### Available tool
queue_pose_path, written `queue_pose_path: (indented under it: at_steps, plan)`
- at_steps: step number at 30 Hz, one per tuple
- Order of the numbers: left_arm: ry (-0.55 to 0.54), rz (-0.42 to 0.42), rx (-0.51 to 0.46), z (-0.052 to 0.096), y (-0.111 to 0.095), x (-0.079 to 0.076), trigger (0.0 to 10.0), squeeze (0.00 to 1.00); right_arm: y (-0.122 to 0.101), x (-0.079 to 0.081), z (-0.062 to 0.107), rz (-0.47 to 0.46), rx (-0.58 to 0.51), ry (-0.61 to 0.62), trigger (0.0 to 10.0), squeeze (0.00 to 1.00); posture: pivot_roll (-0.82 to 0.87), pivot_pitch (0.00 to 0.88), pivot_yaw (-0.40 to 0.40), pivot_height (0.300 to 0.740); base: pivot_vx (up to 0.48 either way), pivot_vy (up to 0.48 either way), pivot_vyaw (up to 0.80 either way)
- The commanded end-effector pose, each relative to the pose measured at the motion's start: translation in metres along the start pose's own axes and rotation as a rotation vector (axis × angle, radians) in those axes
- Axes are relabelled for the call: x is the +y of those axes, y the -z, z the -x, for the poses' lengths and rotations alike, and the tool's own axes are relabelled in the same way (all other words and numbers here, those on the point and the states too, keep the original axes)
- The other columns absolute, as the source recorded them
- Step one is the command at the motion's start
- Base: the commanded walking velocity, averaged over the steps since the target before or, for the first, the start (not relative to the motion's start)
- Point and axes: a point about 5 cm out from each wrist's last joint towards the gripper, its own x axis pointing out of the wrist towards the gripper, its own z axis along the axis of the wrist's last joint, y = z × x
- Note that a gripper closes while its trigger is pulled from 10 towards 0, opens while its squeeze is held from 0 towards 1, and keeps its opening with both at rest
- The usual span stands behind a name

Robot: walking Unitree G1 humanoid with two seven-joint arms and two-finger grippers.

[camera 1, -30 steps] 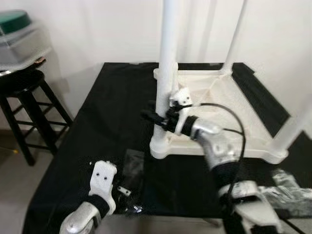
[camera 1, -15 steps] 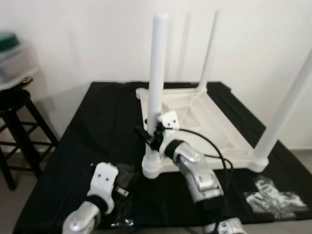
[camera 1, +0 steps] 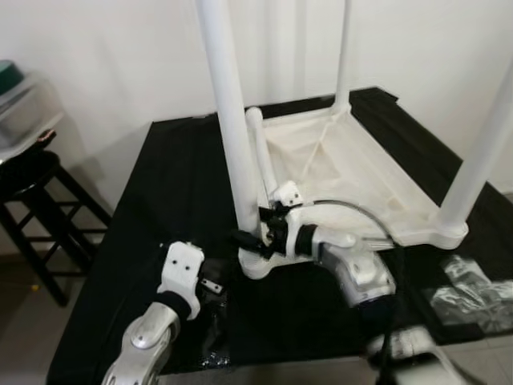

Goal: Building children table

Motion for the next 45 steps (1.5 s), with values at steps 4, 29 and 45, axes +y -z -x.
queue_pose_path:
  at_steps: [4, 29, 45]
  plan:
    - [0.001, 0.014, 0.035, 0.002, 0.007, 0.0, 10.0, 0.0, 0.004, 0.0, -0.008, -0.014, 0.004, -0.133, 10.0, 0.0, 0.02, 0.0, 0.1, 0.74, 0.0, 0.0, 0.0]
    - [0.033, 0.109, 0.077, 0.015, 0.008, -0.012, 10.0, 0.0, 0.025, -0.021, 0.018, -0.057, 0.143, -0.137, 0.0, 0.0, 0.02, 0.0, 0.043, 0.74, 0.0, 0.0, 0.0]
    - [0.029, 0.069, 0.104, 0.008, 0.006, -0.017, 10.0, 0.0, 0.089, 0.045, 0.006, -0.232, 0.237, 0.631, 0.4, 0.0, -0.03, 0.035, 0.075, 0.74, 0.0, 0.0, 0.0]
